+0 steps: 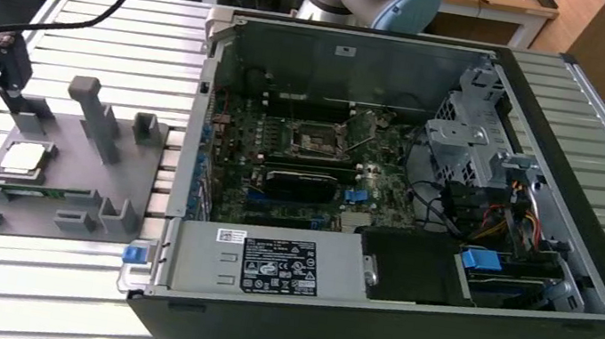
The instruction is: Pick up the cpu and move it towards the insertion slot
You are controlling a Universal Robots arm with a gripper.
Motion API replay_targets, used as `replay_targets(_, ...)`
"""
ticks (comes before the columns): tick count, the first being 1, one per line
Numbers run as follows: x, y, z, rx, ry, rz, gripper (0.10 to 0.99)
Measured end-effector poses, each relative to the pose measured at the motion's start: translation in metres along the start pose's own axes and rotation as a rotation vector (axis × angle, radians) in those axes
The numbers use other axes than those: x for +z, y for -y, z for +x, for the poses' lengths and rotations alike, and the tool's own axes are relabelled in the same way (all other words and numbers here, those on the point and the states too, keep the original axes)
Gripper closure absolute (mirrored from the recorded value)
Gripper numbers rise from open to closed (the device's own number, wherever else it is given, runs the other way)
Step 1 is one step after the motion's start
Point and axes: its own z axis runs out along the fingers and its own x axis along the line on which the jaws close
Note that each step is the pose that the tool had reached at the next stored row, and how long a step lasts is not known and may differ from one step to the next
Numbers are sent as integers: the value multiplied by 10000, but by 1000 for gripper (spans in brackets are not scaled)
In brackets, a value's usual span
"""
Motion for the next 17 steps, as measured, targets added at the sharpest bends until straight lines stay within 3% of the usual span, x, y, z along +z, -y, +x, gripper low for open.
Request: replay_targets(17,132,9,1,0,-1,0,412)
